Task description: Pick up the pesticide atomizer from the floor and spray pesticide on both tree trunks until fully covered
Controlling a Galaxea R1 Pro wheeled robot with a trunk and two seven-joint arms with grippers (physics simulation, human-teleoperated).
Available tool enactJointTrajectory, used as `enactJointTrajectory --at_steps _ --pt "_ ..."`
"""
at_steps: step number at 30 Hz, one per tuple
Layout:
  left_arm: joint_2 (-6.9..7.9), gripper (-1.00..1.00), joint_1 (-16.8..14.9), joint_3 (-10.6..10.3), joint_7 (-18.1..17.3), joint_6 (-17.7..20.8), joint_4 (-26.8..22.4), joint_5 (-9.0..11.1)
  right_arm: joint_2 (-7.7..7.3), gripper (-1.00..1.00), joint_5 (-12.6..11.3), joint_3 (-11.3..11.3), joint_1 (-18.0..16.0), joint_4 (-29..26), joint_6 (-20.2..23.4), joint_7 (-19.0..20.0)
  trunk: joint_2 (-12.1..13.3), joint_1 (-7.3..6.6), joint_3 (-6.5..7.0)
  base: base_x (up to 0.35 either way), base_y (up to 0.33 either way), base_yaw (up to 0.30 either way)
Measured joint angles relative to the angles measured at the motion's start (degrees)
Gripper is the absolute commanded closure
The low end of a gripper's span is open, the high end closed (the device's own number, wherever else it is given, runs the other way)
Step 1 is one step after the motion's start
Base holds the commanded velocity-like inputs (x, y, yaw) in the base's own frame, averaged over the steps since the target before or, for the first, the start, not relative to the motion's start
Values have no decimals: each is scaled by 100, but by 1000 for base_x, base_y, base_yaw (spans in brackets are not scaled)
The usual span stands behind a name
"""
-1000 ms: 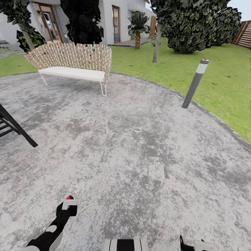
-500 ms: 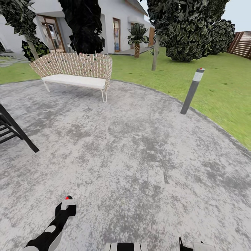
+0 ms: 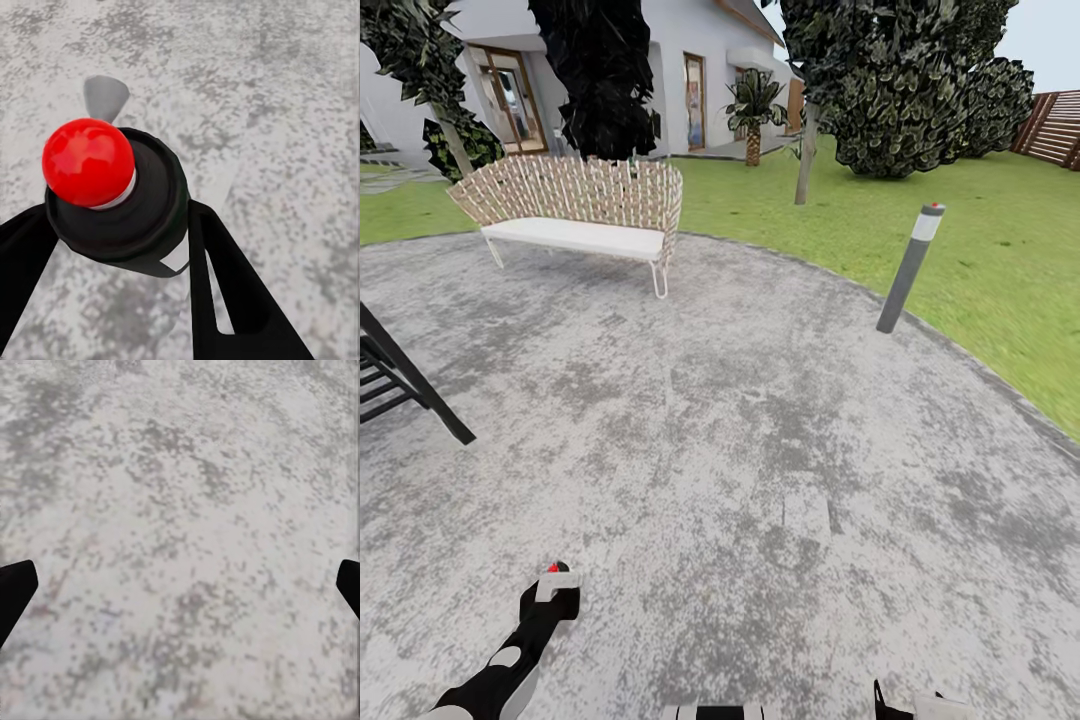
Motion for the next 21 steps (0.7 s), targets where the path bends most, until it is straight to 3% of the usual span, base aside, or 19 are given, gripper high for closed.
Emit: enactJointTrajectory --at_steps 8,14,15,17,18,21 --pt "15 100 0 13 -7 8 0 -14 0 -100 0 0 0 0 -2 0 321 -176 144 0 0 0" --pt "9 100 13 9 13 -10 2 -7 5 -100 -3 2 0 0 5 4 322 -176 144 0 0 0" --pt "9 100 24 11 22 -9 2 -10 46 -100 -2 11 0 -2 5 4 322 -176 144 0 0 0" --pt "16 100 106 29 36 -11 -3 0 315 -100 26 55 0 -25 -8 15 322 -176 144 0 0 0" --pt "17 100 145 47 36 -18 -9 22 369 -100 19 39 0 -50 -32 6 322 -176 144 0 0 0" --pt "18 100 175 60 37 -18 -1 49 339 -100 23 26 -2 -444 -41 -6 322 -176 144 0 0 0"
